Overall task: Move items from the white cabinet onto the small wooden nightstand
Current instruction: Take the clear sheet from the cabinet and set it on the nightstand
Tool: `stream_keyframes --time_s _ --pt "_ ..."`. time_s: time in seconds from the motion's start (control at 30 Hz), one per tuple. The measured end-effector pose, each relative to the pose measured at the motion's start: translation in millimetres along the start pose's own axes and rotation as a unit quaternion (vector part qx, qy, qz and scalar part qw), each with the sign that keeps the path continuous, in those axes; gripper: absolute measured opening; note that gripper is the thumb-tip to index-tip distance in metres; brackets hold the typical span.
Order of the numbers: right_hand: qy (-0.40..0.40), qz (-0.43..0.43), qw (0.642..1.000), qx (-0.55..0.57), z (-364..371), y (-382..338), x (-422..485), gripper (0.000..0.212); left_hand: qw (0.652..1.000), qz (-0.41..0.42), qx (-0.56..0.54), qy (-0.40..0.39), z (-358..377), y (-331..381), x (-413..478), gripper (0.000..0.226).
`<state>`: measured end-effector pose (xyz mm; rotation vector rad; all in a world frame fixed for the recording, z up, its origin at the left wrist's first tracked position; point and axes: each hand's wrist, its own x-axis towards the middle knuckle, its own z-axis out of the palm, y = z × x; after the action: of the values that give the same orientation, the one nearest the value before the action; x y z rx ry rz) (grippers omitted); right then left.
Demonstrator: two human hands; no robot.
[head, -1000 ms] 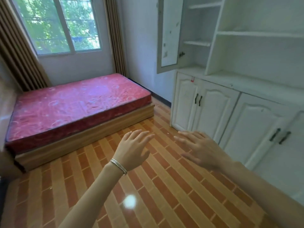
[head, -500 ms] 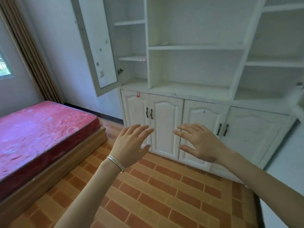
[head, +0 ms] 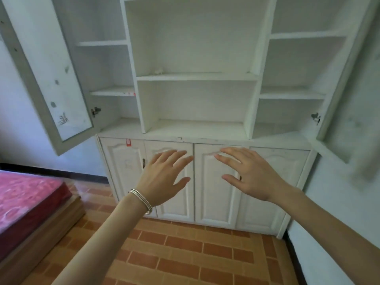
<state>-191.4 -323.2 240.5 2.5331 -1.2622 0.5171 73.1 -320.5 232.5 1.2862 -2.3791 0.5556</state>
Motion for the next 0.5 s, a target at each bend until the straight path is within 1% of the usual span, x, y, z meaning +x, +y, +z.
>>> stream_keyframes --time_s 0.13,0.37,0.5 --pt "-0.02 0.029 0.999 -0.019 24 43 2 0.056 1.0 0.009 -0.019 -0.004 36 4 40 0.055" --pt "-0.027 0.053 0.998 -0.021 49 137 22 0.056 1.0 0.015 -0.023 -0.006 99 21 135 0.054" --pt "-0.06 0.055 0.996 -0.026 61 196 28 0.056 0.999 0.018 -0.036 -0.016 145 35 191 0.054"
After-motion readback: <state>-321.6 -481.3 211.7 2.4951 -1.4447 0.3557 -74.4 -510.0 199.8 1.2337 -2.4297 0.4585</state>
